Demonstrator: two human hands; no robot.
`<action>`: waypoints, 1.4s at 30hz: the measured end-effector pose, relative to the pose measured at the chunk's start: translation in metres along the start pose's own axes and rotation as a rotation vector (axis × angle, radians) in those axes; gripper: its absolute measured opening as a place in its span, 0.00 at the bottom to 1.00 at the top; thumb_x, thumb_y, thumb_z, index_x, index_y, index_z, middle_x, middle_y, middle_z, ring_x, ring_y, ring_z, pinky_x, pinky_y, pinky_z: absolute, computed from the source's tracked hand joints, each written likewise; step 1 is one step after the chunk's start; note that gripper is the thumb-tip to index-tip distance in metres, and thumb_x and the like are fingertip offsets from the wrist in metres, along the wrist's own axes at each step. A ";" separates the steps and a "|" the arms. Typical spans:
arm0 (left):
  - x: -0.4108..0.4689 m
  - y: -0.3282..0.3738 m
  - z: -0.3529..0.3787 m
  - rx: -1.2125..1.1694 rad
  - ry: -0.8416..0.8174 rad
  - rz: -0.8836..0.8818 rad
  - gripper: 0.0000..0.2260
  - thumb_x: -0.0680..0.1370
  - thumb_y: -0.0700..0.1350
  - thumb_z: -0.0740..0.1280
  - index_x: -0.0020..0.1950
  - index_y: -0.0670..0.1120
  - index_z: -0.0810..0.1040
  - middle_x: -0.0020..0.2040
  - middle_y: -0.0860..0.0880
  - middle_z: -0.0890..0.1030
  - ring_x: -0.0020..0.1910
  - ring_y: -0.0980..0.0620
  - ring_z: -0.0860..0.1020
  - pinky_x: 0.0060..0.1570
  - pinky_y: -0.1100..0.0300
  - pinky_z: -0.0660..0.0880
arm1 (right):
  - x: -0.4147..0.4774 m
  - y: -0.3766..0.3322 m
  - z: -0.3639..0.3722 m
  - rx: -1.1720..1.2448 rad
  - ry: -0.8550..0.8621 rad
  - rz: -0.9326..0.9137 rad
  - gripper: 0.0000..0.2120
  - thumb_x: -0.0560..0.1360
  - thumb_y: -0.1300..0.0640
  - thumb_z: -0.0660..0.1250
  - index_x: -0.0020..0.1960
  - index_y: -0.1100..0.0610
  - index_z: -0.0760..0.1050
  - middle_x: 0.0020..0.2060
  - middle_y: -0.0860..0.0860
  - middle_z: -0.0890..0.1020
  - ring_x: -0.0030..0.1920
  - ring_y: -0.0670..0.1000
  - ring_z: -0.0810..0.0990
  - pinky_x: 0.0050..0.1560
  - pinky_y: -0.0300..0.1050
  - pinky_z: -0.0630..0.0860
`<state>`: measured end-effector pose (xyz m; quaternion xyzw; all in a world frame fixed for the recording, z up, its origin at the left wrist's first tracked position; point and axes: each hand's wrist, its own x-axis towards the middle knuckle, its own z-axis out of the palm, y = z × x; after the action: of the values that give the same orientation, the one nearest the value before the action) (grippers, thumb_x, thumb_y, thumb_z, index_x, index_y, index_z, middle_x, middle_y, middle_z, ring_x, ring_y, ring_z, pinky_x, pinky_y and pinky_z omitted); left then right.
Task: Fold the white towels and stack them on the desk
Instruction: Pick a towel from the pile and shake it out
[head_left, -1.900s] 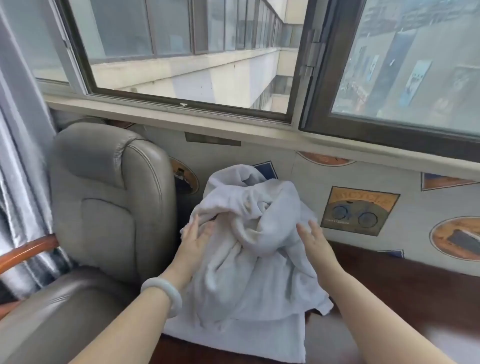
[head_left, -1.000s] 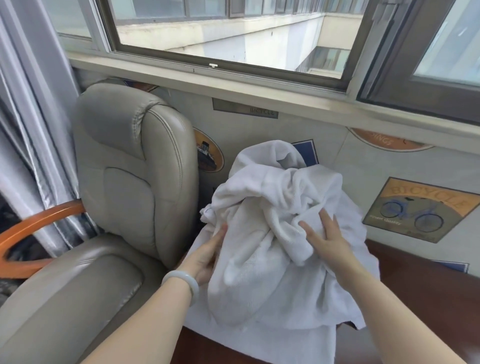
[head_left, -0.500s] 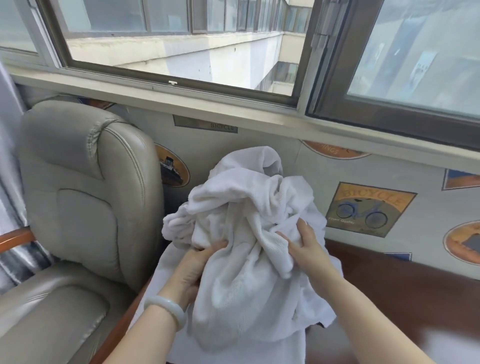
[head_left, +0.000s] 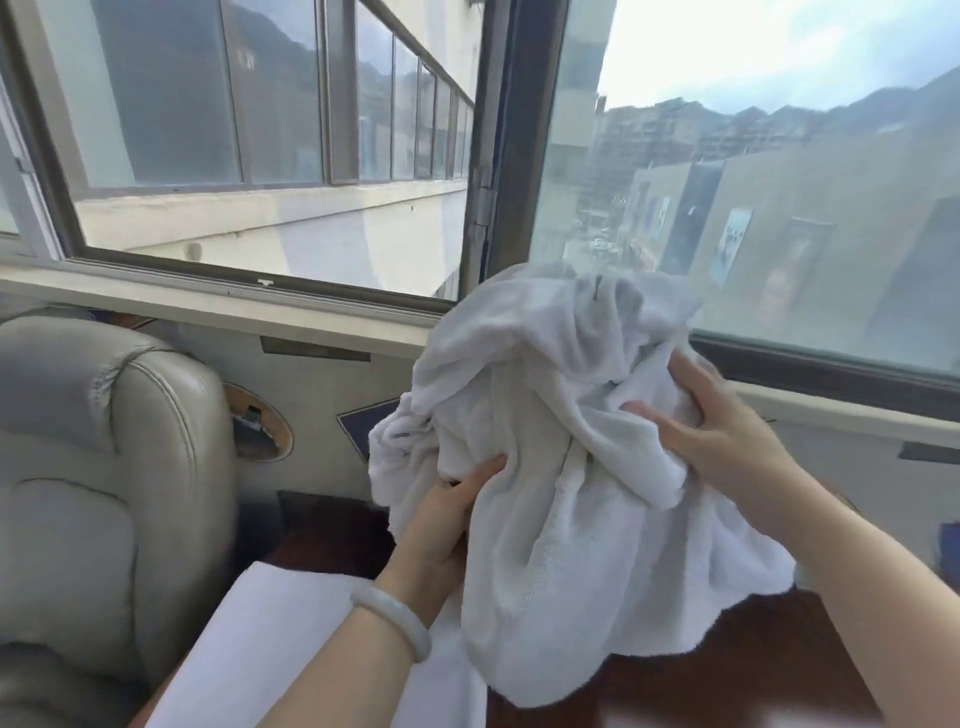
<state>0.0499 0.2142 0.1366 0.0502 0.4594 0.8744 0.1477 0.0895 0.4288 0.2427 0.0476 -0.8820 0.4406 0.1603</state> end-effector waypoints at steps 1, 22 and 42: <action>0.001 -0.006 0.014 -0.006 -0.015 -0.004 0.14 0.79 0.44 0.68 0.63 0.43 0.79 0.58 0.40 0.83 0.58 0.41 0.81 0.56 0.47 0.78 | 0.002 0.000 -0.019 -0.030 -0.012 0.004 0.22 0.59 0.27 0.68 0.50 0.17 0.65 0.61 0.28 0.68 0.68 0.44 0.68 0.71 0.52 0.65; 0.100 -0.228 0.040 1.419 -0.116 0.006 0.32 0.79 0.67 0.56 0.76 0.68 0.41 0.77 0.59 0.31 0.78 0.45 0.35 0.75 0.37 0.43 | -0.043 0.286 0.073 -0.472 -0.300 0.463 0.38 0.76 0.35 0.59 0.79 0.39 0.42 0.79 0.45 0.41 0.78 0.60 0.35 0.71 0.71 0.50; 0.030 -0.221 0.089 1.503 0.114 0.191 0.03 0.81 0.44 0.61 0.48 0.47 0.70 0.64 0.46 0.65 0.58 0.42 0.71 0.59 0.51 0.70 | -0.130 0.293 0.033 -0.018 -0.164 0.251 0.45 0.76 0.71 0.57 0.75 0.33 0.40 0.79 0.42 0.42 0.78 0.45 0.39 0.78 0.51 0.48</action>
<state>0.0879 0.4111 0.0055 0.1317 0.9321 0.3363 -0.0264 0.1381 0.5733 -0.0412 -0.0285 -0.8951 0.4438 0.0320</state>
